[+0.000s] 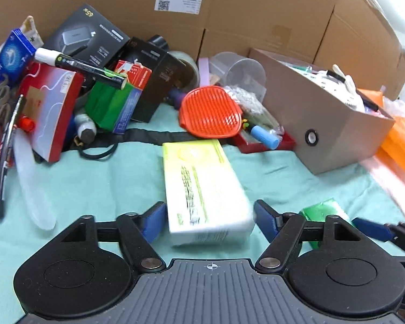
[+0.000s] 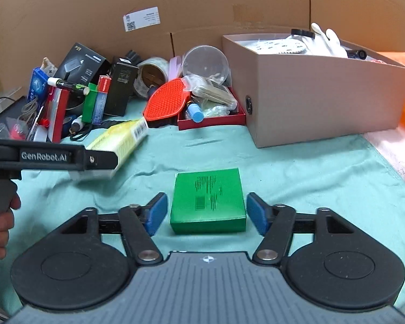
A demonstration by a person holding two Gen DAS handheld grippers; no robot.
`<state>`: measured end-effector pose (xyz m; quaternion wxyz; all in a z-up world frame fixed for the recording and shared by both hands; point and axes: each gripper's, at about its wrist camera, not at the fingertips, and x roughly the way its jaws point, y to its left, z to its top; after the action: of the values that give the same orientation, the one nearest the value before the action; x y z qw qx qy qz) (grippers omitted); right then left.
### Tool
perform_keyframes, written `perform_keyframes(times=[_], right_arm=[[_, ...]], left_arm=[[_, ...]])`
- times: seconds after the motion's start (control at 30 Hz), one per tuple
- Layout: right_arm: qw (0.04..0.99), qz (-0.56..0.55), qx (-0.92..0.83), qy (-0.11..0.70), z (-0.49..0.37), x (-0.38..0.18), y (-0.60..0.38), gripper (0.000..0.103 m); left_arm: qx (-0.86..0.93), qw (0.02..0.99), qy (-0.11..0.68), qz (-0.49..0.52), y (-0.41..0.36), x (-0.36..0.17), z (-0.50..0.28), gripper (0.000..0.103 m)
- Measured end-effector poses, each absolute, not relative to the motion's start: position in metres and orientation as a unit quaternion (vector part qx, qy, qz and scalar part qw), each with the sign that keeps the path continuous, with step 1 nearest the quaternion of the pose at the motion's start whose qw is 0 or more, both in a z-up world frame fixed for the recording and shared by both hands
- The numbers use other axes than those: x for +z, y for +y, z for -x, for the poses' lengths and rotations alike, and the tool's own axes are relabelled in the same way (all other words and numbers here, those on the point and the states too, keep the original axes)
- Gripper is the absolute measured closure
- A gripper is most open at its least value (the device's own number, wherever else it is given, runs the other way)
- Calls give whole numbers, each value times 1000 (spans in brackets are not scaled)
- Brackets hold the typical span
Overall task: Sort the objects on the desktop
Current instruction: 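Grasp the white-yellow medicine box with the left gripper while the right grasps the green box, then carry both boxes into the brown box and open both grippers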
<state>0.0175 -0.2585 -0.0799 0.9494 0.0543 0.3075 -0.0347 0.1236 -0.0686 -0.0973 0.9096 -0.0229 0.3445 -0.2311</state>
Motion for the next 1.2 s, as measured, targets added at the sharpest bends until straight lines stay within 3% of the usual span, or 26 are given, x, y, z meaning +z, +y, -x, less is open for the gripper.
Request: perform_keyframes(times=[0.33, 0.37, 0.43, 0.6, 0.97, 1.2], right_arm=[[945, -37, -41, 321, -28, -95, -257, 28], [947, -31, -43, 316, -28, -97, -257, 30], [949, -25, -38, 312, -28, -96, -257, 37], [949, -43, -18, 312, -25, -86, -266, 38], [987, -18, -66, 145, -18, 14, -326, 38], [984, -16, -137, 117, -64, 27, -386, 38]], left_arm=[[-207, 916, 343, -22, -95, -107, -135, 13], [-208, 915, 344, -25, -96, -109, -136, 15], [-197, 920, 335, -50, -102, -109, -137, 33], [-221, 916, 333, -39, -104, -93, -134, 35], [-320, 922, 214, 36, -166, 26, -137, 35], [-333, 916, 217, 61, -245, 38, -194, 35]])
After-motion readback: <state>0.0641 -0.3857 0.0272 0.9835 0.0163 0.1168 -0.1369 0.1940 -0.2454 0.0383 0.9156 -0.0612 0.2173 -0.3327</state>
